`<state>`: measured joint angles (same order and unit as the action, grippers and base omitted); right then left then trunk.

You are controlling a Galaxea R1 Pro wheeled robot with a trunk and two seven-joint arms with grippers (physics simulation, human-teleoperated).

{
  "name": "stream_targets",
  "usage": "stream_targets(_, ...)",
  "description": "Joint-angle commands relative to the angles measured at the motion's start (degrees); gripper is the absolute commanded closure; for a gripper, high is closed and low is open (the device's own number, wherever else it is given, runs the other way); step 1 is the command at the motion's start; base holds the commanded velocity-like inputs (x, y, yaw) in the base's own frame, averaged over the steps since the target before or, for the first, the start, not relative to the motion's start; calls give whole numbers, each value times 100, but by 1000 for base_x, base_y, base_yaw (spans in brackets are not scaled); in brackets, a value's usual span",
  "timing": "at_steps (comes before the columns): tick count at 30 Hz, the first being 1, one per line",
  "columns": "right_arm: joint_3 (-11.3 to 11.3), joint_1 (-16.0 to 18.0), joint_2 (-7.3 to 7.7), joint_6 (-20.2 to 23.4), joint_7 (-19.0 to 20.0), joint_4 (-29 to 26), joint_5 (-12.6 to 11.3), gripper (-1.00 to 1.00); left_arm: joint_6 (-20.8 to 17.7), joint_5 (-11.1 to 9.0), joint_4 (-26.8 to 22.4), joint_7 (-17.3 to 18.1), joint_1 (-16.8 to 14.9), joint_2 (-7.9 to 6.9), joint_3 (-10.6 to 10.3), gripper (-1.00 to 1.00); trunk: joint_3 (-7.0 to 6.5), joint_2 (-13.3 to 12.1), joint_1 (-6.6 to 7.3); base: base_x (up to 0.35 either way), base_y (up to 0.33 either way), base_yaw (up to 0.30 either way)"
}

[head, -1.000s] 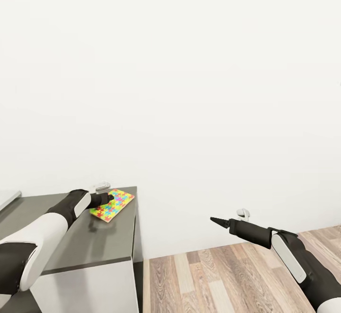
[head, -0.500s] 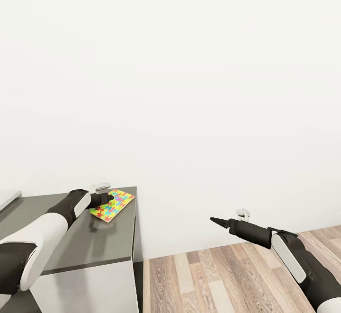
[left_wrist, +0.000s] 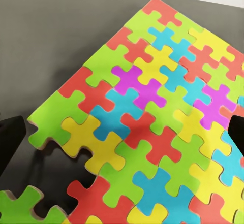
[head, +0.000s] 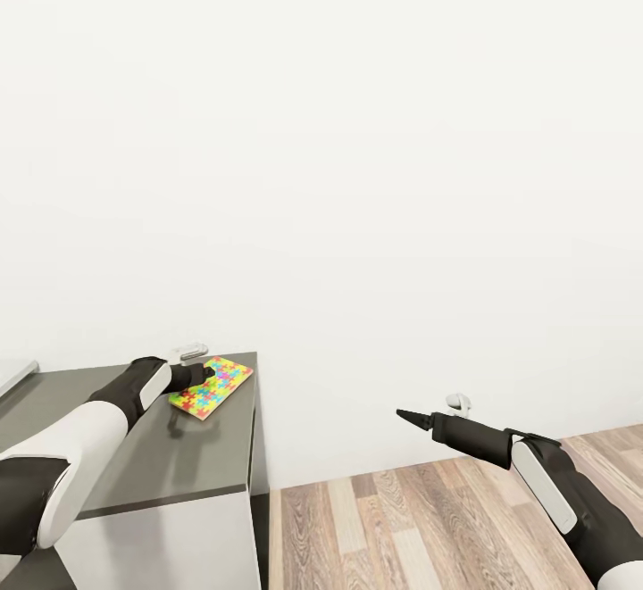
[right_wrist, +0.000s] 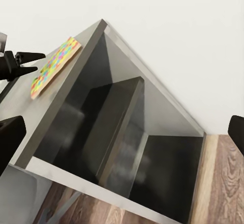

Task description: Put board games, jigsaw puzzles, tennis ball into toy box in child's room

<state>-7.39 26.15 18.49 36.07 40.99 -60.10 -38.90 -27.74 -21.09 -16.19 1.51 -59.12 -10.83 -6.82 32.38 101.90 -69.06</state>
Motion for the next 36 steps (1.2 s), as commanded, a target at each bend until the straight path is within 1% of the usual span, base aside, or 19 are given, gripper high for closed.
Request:
stream_targets(1,-8,4,5,41,-12,-2,-47,-100,-21,-36,-7,2,-3,-6,-47,-100,6,3,0,0,0,-7)
stream_targets(17,-9,4,-2,41,-12,-2,-47,-100,-21,-36,-7,0,-3,-1,-47,-100,5,3,0,0,0,-3)
stream_targets(25,-8,4,1,41,-12,-2,-49,-100,-21,-36,-7,-2,-3,2,-47,-100,-25,3,0,0,0,-106)
stream_targets(36,-10,4,-3,41,-12,-2,-47,-100,-23,-36,-7,1,-3,2,-47,-100,-30,3,0,0,0,-14)
